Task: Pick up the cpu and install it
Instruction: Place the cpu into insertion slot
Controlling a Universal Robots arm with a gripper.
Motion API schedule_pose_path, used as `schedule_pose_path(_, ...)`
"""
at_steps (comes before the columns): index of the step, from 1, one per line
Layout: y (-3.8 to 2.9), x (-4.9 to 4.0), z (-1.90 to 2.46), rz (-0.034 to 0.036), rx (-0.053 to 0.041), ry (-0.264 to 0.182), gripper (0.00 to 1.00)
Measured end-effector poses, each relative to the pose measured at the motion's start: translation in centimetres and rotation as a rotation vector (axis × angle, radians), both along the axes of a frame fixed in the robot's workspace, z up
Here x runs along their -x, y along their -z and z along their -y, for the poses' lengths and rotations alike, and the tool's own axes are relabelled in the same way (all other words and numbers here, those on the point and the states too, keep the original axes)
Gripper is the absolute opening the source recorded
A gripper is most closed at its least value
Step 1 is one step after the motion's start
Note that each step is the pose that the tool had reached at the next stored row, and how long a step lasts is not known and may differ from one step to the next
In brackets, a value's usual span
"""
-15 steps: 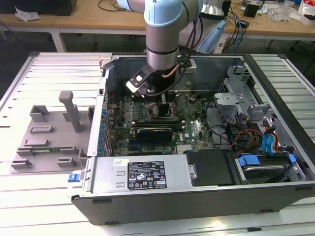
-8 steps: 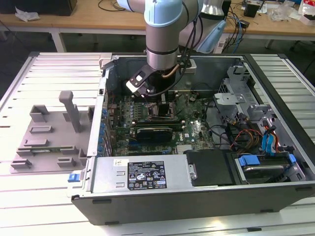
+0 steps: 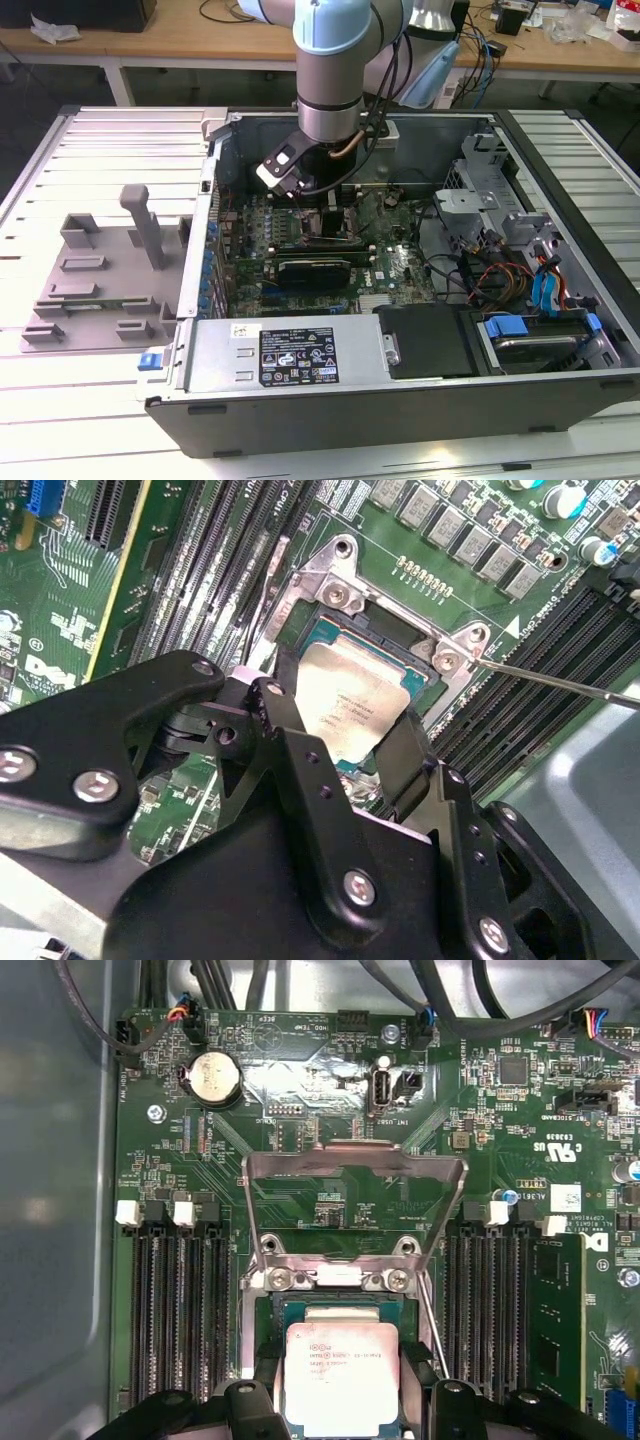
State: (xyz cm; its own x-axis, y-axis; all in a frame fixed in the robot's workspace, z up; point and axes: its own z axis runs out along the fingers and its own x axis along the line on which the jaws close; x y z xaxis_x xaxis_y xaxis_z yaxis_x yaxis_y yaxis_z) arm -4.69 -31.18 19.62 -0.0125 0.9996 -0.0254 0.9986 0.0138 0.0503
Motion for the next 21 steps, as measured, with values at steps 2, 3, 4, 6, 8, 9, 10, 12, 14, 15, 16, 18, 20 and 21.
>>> schedule_pose_path(2,0.0,0.0,-0.08,0.0,-0.0003,0.0,0.55)
schedule_pose_path(3,0.01,0.0,-0.12,0.0001,-0.0004,0.0,0.55)
schedule_pose_path(4,0.04,-0.01,-0.14,0.0,-0.0003,0.0,0.55)
schedule_pose_path(6,0.09,0.0,-0.13,-0.0001,-0.0001,0.0,0.55)
schedule_pose_path(8,0.1,0.0,-0.14,0.0,-0.0002,0.0,0.55)
schedule_pose_path(9,0.1,0.0,-0.13,0.0001,-0.0003,0.0,0.55)
schedule_pose_path(10,0.1,0.0,-0.14,0.0001,-0.0004,0.0,0.55)
schedule_pose_path(12,0.14,-0.01,-0.15,0.0008,-0.0016,0.0,0.55)
schedule_pose_path(14,0.1,0.0,-0.13,0.0001,-0.0003,0.0,0.62)
schedule_pose_path(15,0.09,0.0,-0.13,0.0001,-0.0003,0.0,0.62)
schedule_pose_path(16,-0.05,0.0,-0.12,-0.0001,-0.0001,0.0,0.62)
schedule_pose_path(18,-0.36,0.0,-0.13,0.0001,-0.0003,0.0,0.62)
schedule_pose_path(20,-0.69,0.0,-0.13,0.0001,-0.0004,0.0,0.62)
schedule_pose_path(21,-0.66,0.0,-0.13,0.0002,-0.0005,0.0,0.62)
